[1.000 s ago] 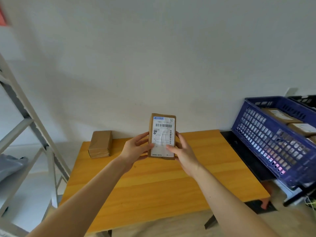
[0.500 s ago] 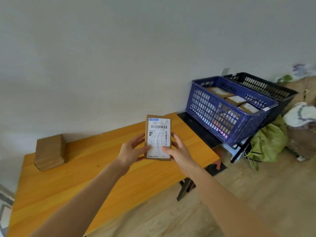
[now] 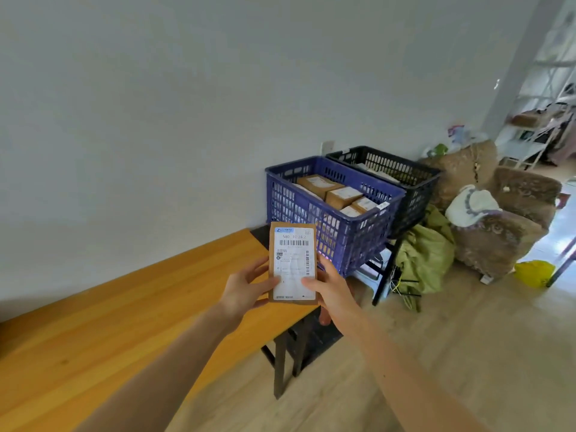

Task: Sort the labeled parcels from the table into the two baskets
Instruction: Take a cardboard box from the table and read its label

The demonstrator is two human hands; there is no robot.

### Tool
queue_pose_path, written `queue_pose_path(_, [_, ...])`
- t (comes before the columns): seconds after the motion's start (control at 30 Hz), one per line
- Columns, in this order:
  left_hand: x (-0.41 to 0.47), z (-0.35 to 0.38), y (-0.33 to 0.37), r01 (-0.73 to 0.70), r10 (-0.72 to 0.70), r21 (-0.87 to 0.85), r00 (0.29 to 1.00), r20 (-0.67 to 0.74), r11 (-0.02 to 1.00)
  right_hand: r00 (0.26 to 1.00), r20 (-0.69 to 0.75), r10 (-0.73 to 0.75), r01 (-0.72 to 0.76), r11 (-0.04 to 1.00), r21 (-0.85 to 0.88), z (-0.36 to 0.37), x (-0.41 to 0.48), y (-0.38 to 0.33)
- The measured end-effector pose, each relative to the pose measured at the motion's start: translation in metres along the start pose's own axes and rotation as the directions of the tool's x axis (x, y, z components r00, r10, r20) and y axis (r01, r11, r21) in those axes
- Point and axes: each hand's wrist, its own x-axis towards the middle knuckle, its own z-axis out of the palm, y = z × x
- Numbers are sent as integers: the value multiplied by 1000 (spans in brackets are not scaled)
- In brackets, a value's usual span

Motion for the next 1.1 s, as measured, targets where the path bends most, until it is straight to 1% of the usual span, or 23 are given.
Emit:
queue_pose_path(0.13, [25,82,13,-9,9,-1,1000,21,1000,999,-39,-11,13,998,56,-84,11,-3])
queue_pose_path(0.3, [50,180,25,30,-28,-34,998,56,999,998,-63,-5,10,998,68,-182,12,-10])
queue_pose_path(0.43, [79,243,37,50,-49,-15,995,83,999,995,-96,39,-23,986,165,-246,15,-19])
queue_pose_path(0.5, [94,270,41,58,-57,-3,994,96,998,993,-109,48,-27,981,190,-272,16,-25])
queue_pose_path(0.6, [120,305,46,52,-52,7,989,137,999,991,-128,30,-7,984,178,-307,21,-34])
queue_pose_path(0.73, [162,354,49,40,-42,15,986,163,999,979,-202,21,18,982,188,-353,41,-37])
queue_pose_path(0.8, [186,377,50,35,-34,0,983,178,999,976,-214,27,13,984,179,-379,57,-39])
queue_pose_path(0.9, [223,406,52,57,-46,-52,978,203,997,970,-238,53,-27,993,113,-416,87,-42])
queue_pose_path(1.1, [313,461,68,53,-34,-77,972,231,996,971,-233,59,-32,993,116,-486,164,-65])
